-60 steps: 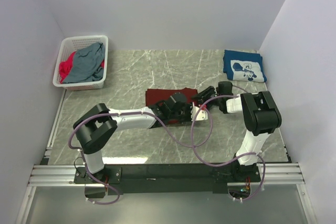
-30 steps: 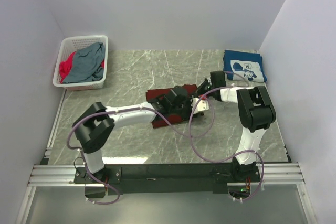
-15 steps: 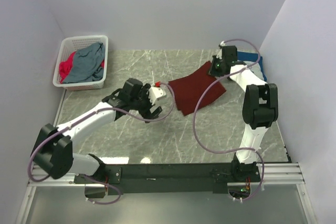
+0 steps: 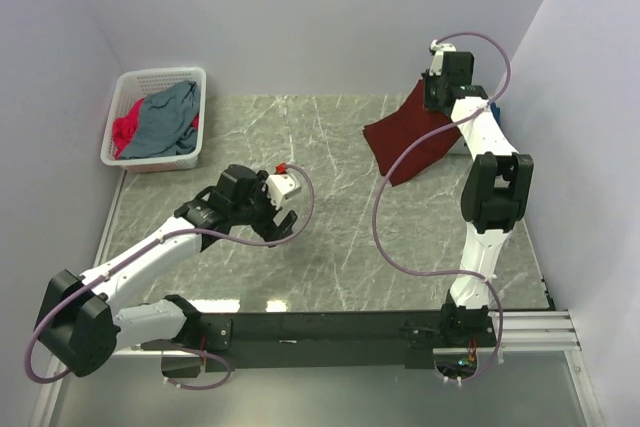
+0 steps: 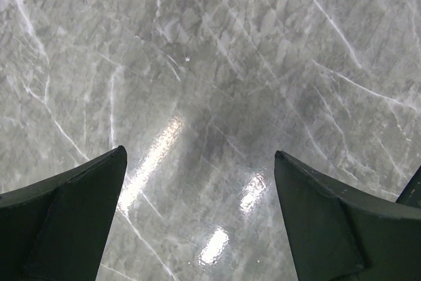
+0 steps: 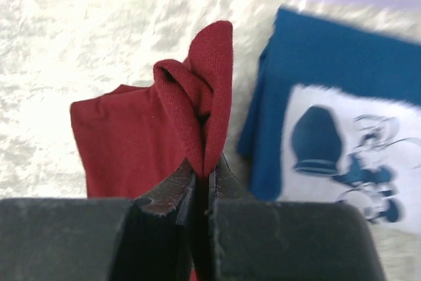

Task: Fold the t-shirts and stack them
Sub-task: Neatly place the folded tshirt to the corner

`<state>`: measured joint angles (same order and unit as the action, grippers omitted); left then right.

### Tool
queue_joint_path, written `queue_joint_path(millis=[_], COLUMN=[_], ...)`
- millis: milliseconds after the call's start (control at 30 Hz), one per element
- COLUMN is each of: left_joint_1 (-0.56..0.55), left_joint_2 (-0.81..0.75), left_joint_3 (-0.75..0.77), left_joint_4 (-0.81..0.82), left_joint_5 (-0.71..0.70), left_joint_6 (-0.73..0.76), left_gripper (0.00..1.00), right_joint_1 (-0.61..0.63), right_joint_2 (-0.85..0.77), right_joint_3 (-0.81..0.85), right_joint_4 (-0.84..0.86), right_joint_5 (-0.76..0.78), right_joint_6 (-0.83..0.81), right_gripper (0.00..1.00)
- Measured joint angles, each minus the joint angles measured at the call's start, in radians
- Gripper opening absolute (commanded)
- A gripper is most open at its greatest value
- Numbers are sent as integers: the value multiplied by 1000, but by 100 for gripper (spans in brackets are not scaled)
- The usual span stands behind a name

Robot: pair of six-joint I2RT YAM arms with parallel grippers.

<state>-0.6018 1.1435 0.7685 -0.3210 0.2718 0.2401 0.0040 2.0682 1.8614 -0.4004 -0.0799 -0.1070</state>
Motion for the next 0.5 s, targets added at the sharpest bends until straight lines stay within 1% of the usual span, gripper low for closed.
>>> queue_joint_path(millis=[300, 500], left_joint_1=[0, 0], left_joint_2=[-33, -66], left_joint_3=[-13, -29], left_joint_4=[2, 6], left_joint_5=[-18, -26], left_joint_6=[-3, -3], left_gripper=[99, 99], right_joint_1=[0, 0], right_joint_2=[2, 2], right_joint_3=[155, 176], right_joint_4=[-48, -61], right_joint_5=[52, 82], right_joint_6=[-101, -142], right_gripper=[0, 0])
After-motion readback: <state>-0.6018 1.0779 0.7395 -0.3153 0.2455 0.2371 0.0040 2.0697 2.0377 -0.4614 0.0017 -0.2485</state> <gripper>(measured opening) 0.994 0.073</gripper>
